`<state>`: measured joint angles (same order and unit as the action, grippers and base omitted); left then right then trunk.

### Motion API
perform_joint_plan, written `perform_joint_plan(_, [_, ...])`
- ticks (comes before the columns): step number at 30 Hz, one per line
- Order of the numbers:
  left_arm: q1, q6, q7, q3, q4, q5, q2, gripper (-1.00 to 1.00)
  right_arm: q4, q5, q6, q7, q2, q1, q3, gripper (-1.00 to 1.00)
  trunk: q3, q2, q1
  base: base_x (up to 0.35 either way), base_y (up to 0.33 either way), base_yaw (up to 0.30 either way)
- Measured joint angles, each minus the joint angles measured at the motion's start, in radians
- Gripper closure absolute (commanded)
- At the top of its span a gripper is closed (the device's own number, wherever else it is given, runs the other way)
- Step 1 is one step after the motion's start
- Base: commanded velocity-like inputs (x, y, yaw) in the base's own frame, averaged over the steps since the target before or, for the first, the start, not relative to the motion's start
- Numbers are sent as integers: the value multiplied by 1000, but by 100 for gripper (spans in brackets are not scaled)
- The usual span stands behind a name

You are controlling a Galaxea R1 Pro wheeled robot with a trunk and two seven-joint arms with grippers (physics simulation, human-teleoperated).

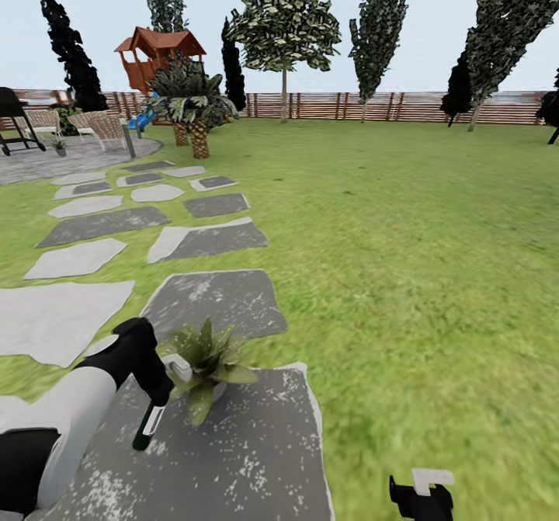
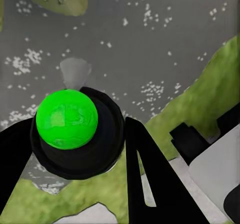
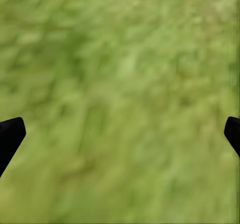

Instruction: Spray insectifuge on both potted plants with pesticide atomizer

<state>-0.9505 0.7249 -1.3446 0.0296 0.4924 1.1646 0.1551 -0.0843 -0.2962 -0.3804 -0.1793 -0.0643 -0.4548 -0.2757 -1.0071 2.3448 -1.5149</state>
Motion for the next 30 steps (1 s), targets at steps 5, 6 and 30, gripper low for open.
perform_joint_plan(5, [-17,0,-5,2,0,2,1,100,0,0,0,0,0,0,0,-100,0,0,0,285,-138,0])
perform_joint_plan(6, [-28,-1,-18,2,0,3,4,100,0,0,0,0,0,0,0,-100,0,0,0,287,-134,0])
perform_joint_plan(30, [-52,0,-132,18,0,128,-1,100,0,0,0,-1,3,0,1,-100,0,0,0,46,-38,174])
